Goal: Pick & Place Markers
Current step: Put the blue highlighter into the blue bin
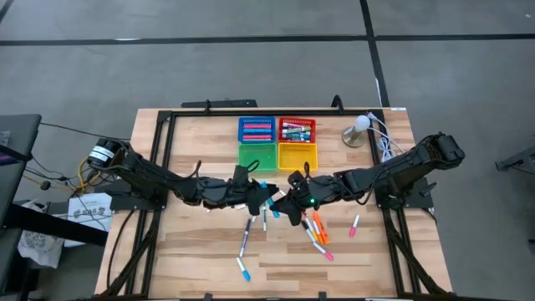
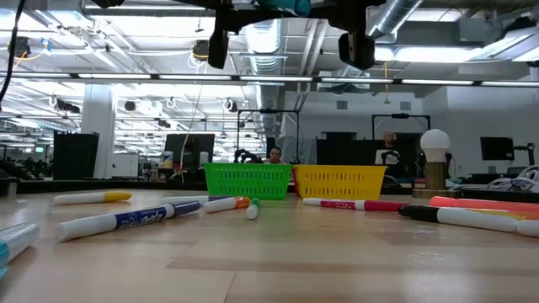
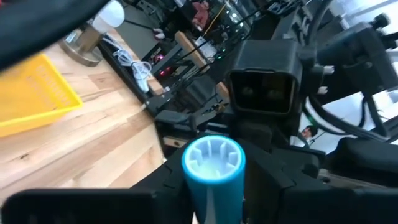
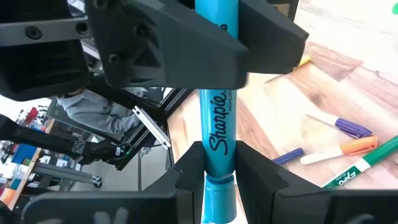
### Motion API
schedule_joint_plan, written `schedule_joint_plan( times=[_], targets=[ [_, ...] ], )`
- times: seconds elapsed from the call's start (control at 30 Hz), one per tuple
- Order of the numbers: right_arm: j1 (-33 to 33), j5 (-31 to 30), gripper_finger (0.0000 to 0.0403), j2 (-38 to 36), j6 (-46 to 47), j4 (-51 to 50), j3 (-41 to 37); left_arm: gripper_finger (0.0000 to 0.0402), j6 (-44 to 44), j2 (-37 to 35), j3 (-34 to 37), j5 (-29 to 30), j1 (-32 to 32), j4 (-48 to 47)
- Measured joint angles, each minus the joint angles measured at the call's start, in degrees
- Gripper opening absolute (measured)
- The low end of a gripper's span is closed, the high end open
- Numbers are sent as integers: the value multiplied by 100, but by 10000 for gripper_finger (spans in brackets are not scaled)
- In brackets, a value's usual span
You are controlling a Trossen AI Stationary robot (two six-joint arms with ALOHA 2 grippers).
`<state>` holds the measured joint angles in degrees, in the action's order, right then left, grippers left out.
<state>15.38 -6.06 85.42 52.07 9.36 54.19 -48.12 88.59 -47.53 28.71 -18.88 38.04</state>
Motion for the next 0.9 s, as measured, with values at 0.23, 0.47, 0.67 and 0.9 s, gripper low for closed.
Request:
schedule_joint_plan(
  times=[0.23,0.47,0.67,0.9],
  targets=[
    [2,17,66,8,-49,-8,-4,57,-60,-8,0,14,-50,-52],
    [5,15,67,8,-16,-6,-4,71,-35,-8,0,9,-52,-79],
    [113,-73,78,8,-141,-6,-7,62,-33,-8,0,-35,-65,-78],
    [188,-86,135,8,-441,-32,-9,71,-16,-8,0,-43,-67,-112]
  ],
)
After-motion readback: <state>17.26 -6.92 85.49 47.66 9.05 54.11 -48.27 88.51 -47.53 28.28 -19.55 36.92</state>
